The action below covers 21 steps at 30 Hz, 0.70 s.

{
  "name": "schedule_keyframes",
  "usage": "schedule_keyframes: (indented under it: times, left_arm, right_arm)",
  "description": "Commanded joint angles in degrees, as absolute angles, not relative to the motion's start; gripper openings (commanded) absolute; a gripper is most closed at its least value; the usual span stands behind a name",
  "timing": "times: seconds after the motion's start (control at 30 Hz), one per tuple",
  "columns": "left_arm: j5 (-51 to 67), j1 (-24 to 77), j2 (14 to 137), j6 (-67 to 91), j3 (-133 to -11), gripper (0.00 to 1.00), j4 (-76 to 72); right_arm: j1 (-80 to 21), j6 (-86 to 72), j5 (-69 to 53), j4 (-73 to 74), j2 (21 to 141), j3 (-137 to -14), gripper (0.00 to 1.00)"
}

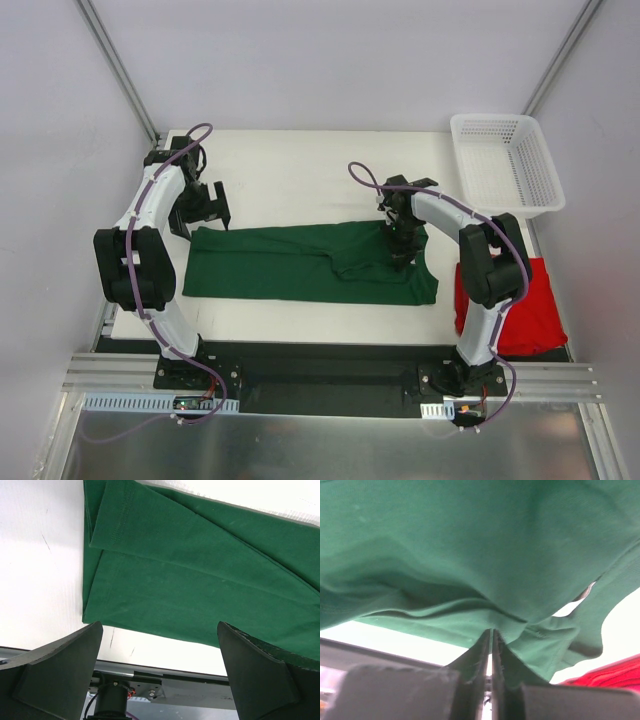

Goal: Fold and stack the t-shirts

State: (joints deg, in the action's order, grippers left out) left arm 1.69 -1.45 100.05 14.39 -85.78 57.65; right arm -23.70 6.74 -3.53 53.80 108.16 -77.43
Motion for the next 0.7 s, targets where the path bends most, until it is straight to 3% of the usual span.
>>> schedule_keyframes:
  times: [0.0, 0.07, 0.1, 0.23, 0.5, 0.67]
  left_arm:
    - [2.29, -0.97, 97.73, 14.94, -85.52, 0.99, 58.18]
    - [2.55, -0.97, 97.82, 15.03, -85.52, 0.99, 58.1]
    - [2.81, -0.97, 97.91, 15.12, -85.6, 0.99, 58.1]
    - [2.9, -0.88, 97.91, 15.12, -85.61, 0.99, 58.09]
    - [2.46, -0.88, 97.73, 14.33, -85.43, 0.99, 58.1]
    - [2.2, -0.88, 97.91, 14.24, -85.69, 0.99, 58.27]
  right_arm:
    - [-23.38, 7.12, -4.74, 54.4, 106.18, -76.82, 0.03]
    - [-23.47, 7.12, -3.96, 54.49, 105.56, -76.47, 0.03]
    - [-23.29, 7.03, -3.17, 54.58, 105.47, -76.46, 0.08]
    - [-22.33, 6.94, -2.2, 54.4, 106.43, -77.25, 0.41]
    - [-20.57, 6.77, -4.04, 54.67, 110.73, -80.86, 0.57]
    - [-20.48, 6.68, -6.15, 54.67, 111.8, -82.53, 0.56]
